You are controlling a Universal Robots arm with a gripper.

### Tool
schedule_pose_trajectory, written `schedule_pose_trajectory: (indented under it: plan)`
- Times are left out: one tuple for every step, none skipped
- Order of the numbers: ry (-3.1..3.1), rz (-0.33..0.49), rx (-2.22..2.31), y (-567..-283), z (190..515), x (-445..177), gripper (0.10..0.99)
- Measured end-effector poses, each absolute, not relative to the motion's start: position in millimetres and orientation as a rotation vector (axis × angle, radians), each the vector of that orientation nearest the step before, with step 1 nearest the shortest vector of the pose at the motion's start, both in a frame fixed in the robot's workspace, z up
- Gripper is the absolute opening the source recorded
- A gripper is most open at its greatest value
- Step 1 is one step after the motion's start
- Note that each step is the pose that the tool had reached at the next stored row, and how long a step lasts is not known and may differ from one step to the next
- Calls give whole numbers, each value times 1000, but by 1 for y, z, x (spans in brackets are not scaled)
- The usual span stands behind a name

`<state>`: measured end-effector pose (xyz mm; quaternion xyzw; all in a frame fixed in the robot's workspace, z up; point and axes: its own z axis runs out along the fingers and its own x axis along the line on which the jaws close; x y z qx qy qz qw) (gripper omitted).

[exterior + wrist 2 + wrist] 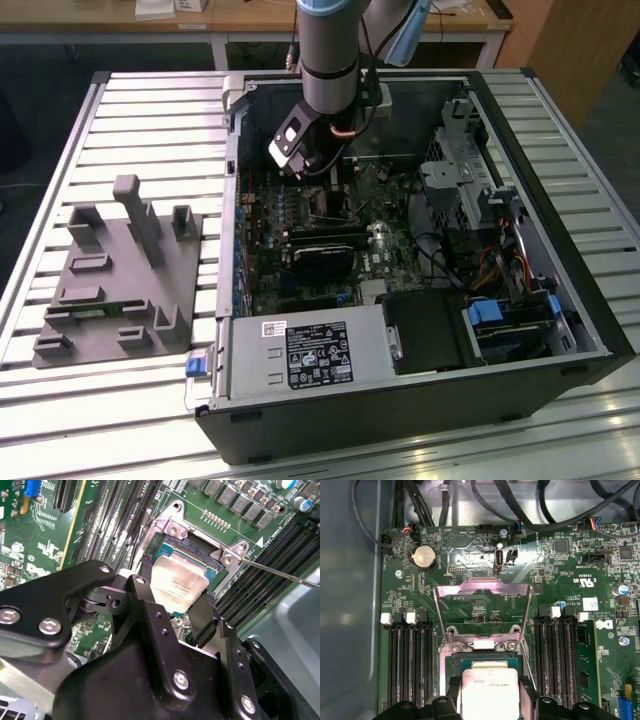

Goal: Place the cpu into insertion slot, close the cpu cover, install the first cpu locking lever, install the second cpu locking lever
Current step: 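Place the cpu into insertion slot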

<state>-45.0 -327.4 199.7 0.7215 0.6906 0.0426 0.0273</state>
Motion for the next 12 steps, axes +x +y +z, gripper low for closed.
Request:
schedule_pose_trajectory:
  plan:
    - [2130,131,2231,-327,199,-45,541]
    - [2128,131,2232,-326,198,-45,541]
    - [2128,131,2232,-326,198,-45,541]
    - [2128,131,2233,-325,198,-45,541]
    - [2128,132,2233,-325,197,-45,541]
    - [2128,132,2233,-324,197,-45,541]
    - [2128,131,2233,-324,196,-45,541]
    - [2128,131,2233,-324,196,-45,541]
    - [2128,131,2233,-324,195,-45,541]
    - [2128,131,2233,-324,195,-45,541]
    - [2128,131,2233,-324,195,-45,541]
    - [2127,131,2233,-324,194,-45,541]
